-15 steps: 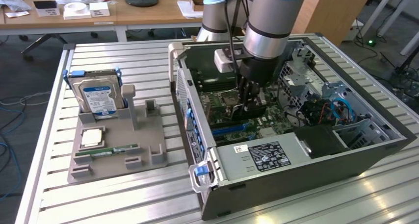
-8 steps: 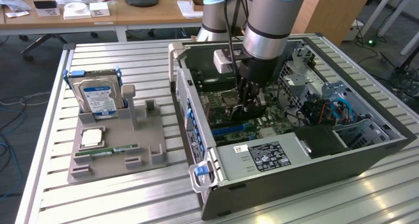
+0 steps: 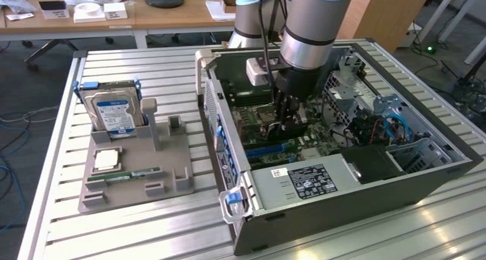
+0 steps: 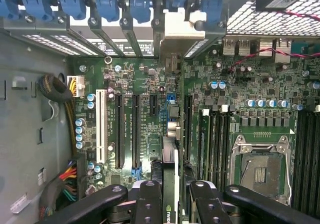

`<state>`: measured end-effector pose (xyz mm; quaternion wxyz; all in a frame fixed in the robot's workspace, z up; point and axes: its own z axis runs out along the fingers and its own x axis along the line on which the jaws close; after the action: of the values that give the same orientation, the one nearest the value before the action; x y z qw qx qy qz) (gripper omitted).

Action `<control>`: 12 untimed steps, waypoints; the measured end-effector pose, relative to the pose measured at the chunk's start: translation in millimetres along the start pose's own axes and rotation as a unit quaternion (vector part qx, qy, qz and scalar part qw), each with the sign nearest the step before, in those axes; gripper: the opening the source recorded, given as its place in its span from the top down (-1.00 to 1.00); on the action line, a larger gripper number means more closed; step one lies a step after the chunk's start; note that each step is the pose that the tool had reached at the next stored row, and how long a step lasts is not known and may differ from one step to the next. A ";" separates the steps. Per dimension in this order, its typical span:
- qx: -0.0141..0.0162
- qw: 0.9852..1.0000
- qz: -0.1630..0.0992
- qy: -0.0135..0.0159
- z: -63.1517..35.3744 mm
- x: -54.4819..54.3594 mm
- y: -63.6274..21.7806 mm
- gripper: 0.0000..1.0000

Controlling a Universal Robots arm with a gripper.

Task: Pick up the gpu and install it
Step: 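Insert the gpu into the slot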

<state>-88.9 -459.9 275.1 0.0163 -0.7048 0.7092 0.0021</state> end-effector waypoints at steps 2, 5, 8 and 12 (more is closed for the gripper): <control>0.000 1.000 0.000 0.000 0.0 0.0 1.0 0.48; 0.000 1.000 0.000 0.000 0.0 0.0 1.4 0.48; 0.000 1.000 0.000 0.000 0.1 0.0 3.4 0.48; 0.000 1.000 0.000 0.000 0.1 0.1 5.0 0.48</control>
<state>-93.9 -459.9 274.8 0.0162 -0.7048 0.7092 0.0020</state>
